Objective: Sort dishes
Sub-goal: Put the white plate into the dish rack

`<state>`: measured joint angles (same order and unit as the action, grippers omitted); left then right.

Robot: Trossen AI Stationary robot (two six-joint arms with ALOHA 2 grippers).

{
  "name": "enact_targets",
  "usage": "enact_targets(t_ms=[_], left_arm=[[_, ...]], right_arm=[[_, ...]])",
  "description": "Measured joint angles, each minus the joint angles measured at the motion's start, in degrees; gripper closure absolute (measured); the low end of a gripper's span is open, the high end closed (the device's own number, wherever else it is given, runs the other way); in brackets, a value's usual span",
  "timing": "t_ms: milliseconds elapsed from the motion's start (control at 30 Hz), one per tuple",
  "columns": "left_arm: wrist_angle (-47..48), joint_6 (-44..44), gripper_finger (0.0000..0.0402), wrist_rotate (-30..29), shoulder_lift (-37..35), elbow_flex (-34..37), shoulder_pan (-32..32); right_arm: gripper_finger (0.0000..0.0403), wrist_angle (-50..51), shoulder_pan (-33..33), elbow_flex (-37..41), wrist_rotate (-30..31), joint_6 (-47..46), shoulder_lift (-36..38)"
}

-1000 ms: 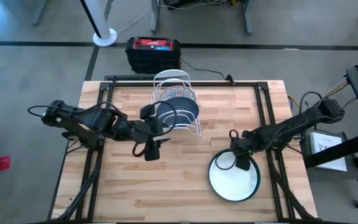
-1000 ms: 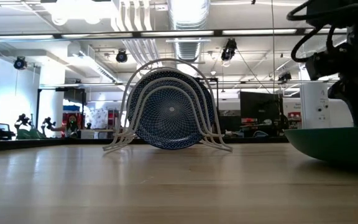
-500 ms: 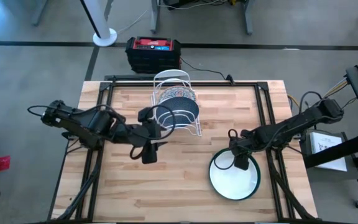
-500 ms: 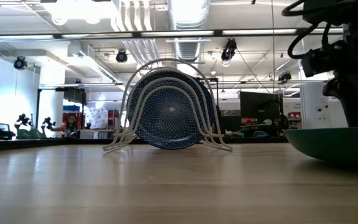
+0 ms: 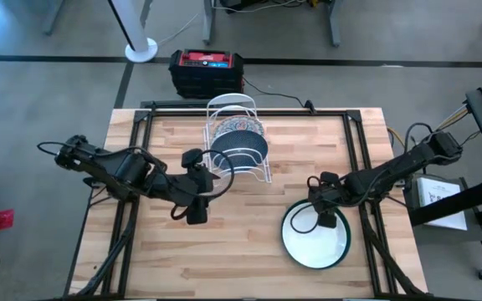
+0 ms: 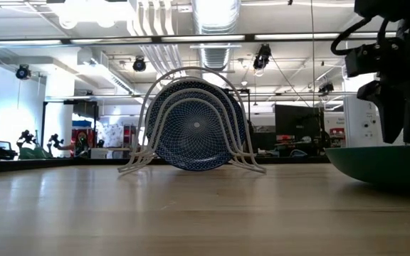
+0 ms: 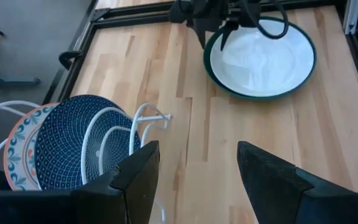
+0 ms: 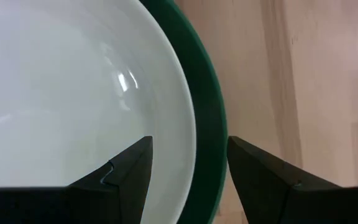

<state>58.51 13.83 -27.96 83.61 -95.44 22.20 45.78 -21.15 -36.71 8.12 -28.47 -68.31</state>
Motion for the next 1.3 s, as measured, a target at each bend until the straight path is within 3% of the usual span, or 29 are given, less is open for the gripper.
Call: enact_targets(t_ms=[1300], left_arm=[[1.6, 0.5, 0.0196, -1.7, 0.0, 0.0, 0.1]], right_arm=[[0.0204, -8.1, 0.0, 4.6, -2.7, -3.1, 0.0]])
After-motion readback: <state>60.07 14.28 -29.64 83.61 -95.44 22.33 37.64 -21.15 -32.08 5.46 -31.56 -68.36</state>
